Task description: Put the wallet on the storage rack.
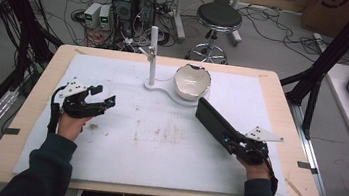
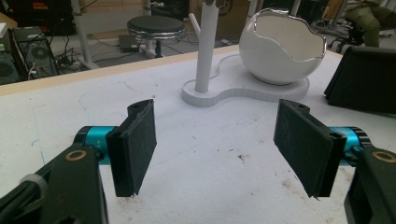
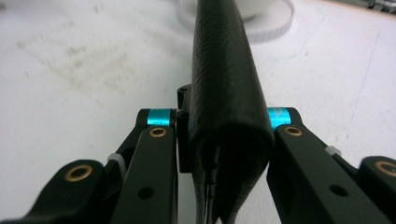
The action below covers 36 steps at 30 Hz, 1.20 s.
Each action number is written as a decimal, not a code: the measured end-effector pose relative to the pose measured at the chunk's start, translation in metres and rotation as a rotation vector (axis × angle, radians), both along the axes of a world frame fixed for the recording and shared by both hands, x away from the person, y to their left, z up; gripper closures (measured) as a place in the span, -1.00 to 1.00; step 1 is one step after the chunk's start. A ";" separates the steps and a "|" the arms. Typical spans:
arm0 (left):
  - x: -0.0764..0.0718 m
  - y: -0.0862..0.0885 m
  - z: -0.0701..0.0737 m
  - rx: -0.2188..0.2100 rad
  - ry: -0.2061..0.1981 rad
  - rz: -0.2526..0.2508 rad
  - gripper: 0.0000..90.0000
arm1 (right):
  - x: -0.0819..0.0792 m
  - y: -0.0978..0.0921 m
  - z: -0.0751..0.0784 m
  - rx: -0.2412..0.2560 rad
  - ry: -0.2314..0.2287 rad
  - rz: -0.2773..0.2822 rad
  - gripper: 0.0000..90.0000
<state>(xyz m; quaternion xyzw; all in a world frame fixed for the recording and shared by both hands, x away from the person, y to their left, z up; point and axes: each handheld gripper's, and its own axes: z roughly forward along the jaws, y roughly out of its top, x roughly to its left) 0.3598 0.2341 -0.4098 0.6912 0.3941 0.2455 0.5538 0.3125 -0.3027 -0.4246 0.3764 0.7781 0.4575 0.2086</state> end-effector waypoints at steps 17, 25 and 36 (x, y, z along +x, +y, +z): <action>0.001 -0.001 -0.001 0.004 0.006 -0.003 -0.33 | -0.010 0.002 0.032 0.180 -0.144 -0.014 0.62; 0.000 0.000 0.000 0.002 -0.002 0.006 -0.32 | -0.006 0.006 0.057 0.161 -0.151 0.009 0.64; -0.001 0.002 0.001 -0.004 -0.003 0.009 -0.33 | 0.009 0.009 0.096 0.165 -0.181 0.039 0.64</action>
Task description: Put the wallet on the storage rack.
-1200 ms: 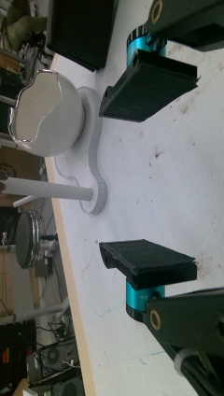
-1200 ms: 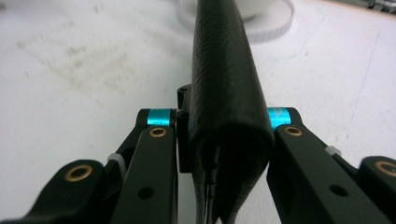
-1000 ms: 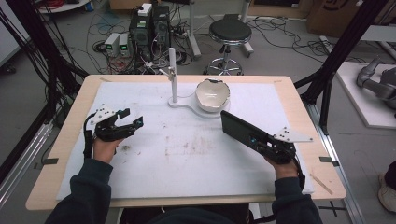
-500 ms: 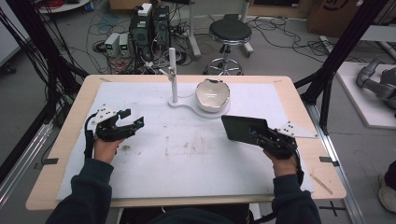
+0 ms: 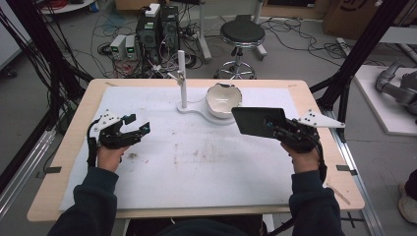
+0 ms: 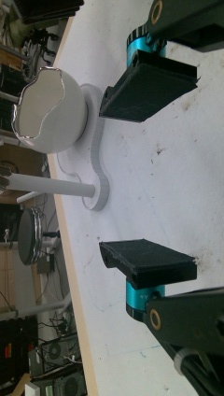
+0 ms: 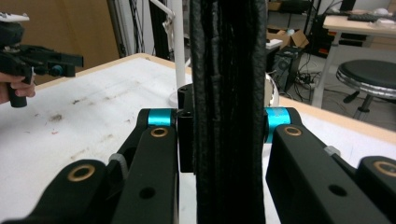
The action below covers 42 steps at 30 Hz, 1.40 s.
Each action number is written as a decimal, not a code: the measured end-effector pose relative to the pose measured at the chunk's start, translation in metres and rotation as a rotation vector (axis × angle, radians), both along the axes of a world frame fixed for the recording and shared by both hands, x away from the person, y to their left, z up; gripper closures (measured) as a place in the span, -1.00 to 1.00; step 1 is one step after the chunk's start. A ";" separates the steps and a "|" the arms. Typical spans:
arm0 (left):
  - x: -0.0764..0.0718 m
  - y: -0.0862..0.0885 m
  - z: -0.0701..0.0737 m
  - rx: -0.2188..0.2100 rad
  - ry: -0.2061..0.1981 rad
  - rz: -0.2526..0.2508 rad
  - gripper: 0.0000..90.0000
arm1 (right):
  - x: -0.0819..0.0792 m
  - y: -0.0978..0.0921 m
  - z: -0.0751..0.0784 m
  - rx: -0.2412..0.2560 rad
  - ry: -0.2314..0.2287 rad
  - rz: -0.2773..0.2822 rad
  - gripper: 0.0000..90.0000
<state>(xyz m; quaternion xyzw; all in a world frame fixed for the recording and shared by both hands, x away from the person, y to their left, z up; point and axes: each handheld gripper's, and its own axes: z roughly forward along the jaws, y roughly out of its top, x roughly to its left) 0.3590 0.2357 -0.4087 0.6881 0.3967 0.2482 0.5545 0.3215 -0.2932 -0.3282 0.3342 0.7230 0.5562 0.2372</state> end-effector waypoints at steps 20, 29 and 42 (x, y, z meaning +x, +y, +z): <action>0.001 0.002 0.000 -0.016 0.000 -0.002 -0.34 | 0.070 0.041 0.063 -0.131 -0.047 0.029 0.64; 0.001 0.002 -0.001 -0.018 0.006 -0.001 -0.34 | 0.096 0.058 0.059 -0.208 -0.039 0.028 0.64; 0.002 0.003 -0.001 -0.020 0.011 -0.005 -0.34 | 0.115 0.080 0.041 -0.448 -0.102 0.077 0.64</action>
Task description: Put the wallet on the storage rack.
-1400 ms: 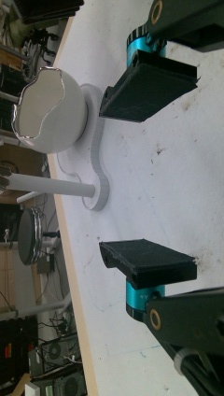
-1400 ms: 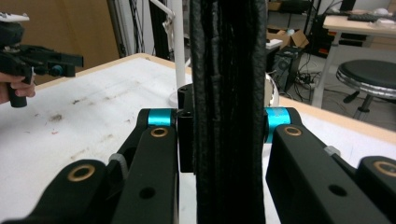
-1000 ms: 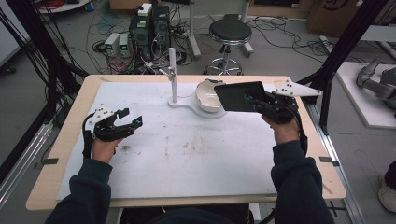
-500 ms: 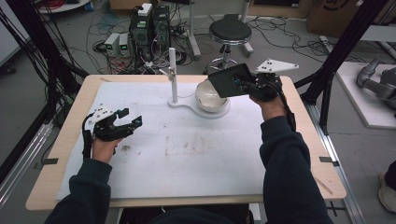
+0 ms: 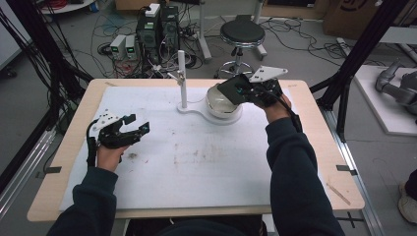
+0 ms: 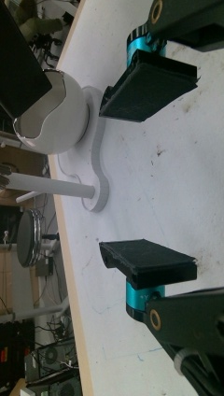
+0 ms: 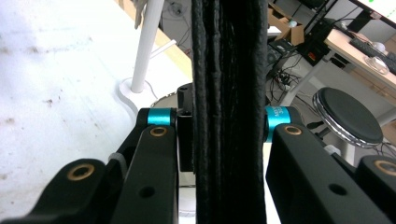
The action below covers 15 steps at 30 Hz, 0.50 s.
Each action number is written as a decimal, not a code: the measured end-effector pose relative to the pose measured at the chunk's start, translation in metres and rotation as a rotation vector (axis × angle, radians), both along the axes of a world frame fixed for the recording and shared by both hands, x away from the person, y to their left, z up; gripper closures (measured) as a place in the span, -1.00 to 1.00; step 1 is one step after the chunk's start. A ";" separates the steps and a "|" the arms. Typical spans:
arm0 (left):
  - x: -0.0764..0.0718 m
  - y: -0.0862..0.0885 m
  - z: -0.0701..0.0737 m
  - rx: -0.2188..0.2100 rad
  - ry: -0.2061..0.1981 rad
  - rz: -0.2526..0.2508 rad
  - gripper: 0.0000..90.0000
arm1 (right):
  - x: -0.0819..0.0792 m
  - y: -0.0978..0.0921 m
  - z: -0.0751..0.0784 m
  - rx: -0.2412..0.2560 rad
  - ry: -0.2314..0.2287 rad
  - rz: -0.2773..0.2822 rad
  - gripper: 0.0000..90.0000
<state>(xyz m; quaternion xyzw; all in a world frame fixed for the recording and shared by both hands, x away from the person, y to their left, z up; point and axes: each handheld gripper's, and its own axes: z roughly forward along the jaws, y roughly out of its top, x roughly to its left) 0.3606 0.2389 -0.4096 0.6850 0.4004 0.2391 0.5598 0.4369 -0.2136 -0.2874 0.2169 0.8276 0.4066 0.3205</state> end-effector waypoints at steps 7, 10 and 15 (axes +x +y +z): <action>0.000 0.000 0.000 -0.006 0.001 0.000 -0.34 | 0.009 0.012 -0.003 -0.090 -0.015 0.018 0.64; 0.001 0.000 0.000 -0.007 0.002 -0.002 -0.34 | 0.015 0.019 -0.007 -0.140 -0.015 0.025 0.63; 0.000 0.000 0.000 -0.011 0.004 -0.001 -0.34 | 0.025 0.031 -0.020 -0.192 0.000 0.026 0.63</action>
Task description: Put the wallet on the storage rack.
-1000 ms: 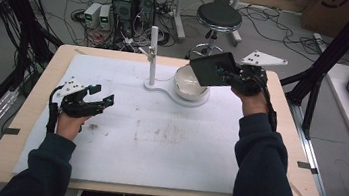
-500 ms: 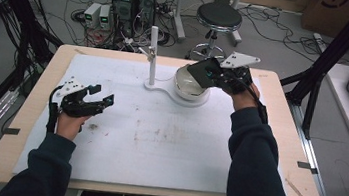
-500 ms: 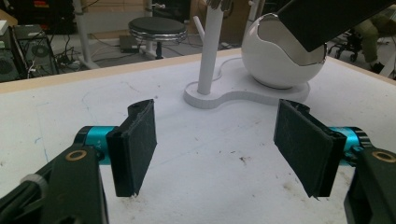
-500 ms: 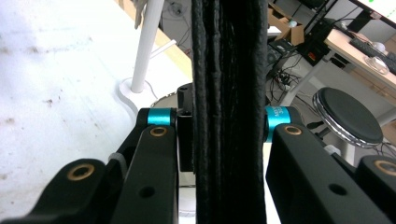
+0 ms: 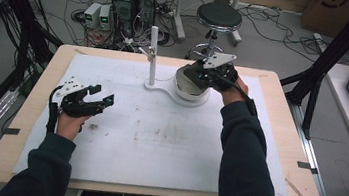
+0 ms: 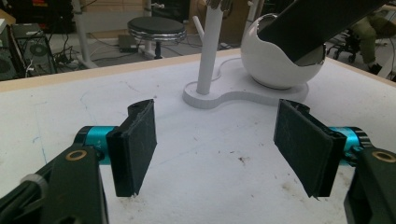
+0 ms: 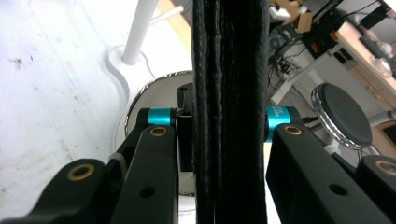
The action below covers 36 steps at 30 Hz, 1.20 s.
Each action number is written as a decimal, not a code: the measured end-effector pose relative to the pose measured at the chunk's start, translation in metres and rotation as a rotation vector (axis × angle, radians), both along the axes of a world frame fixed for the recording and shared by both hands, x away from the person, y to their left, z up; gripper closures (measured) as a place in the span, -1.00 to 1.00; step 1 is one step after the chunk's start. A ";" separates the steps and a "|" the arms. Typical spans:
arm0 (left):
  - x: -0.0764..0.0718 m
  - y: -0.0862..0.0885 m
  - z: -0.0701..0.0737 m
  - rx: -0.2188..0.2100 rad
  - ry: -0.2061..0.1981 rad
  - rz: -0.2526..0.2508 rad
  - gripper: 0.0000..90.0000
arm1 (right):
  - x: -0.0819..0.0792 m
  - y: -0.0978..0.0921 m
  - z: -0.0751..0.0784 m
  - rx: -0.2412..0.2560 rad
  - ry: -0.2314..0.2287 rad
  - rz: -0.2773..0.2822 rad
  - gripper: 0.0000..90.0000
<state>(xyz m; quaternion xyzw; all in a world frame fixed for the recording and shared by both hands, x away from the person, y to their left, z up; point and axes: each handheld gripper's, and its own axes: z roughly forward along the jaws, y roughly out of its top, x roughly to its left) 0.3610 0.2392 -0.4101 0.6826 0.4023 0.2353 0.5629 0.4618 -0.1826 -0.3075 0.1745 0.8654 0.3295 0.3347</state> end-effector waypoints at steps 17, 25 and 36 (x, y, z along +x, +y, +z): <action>-0.001 0.003 0.000 -0.005 -0.002 0.004 -0.34 | -0.003 0.021 -0.027 0.059 0.131 0.026 0.18; -0.001 0.002 0.000 0.001 0.001 0.000 -0.34 | -0.011 -0.003 -0.024 0.082 0.159 0.024 -0.07; -0.001 0.002 0.000 -0.002 0.005 0.001 -0.34 | -0.016 -0.013 -0.008 -0.036 -0.003 0.046 0.71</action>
